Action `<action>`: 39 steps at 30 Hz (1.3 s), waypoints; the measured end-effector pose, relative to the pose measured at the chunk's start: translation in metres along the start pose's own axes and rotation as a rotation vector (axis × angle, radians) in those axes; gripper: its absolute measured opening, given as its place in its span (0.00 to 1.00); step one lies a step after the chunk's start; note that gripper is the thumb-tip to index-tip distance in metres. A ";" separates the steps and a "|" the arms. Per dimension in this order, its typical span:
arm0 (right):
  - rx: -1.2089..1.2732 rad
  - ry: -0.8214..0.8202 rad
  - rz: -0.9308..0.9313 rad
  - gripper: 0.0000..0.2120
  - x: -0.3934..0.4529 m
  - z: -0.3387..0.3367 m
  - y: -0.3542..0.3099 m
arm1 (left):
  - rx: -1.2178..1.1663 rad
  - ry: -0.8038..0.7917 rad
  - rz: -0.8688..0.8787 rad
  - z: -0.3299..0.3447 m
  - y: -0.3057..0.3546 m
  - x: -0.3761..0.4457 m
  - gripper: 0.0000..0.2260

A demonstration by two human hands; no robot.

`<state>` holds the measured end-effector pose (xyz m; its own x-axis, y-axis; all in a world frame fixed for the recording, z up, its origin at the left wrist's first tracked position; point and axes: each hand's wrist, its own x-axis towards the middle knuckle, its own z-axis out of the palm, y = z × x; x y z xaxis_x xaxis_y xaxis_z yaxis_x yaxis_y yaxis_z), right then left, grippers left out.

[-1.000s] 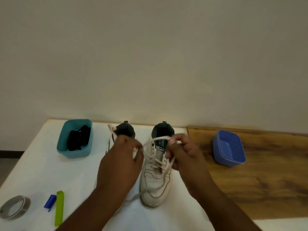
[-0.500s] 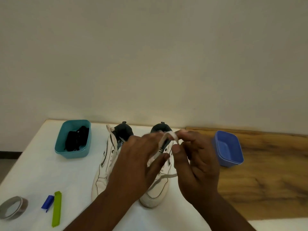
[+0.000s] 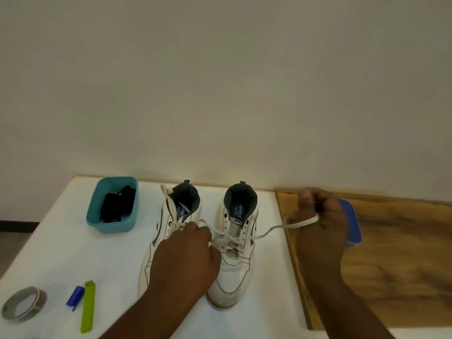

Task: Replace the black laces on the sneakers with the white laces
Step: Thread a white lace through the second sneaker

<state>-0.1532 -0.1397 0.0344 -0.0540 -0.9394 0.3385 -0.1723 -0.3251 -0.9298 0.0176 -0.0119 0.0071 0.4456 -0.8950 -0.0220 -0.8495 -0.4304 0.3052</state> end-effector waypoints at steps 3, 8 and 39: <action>-0.163 -0.270 -0.224 0.11 -0.024 0.016 -0.010 | -0.099 0.215 0.023 -0.010 0.004 0.003 0.19; -0.184 -0.811 -0.509 0.13 -0.045 0.021 -0.003 | -0.915 -0.066 -0.231 -0.019 0.013 0.012 0.26; -0.272 -0.137 -0.120 0.09 -0.012 0.008 0.029 | -0.530 -0.352 0.271 -0.011 -0.014 0.005 0.17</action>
<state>-0.1499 -0.1387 0.0021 0.1122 -0.9081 0.4035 -0.4273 -0.4107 -0.8055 0.0345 -0.0088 0.0128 0.0424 -0.9862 -0.1599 -0.6254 -0.1510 0.7655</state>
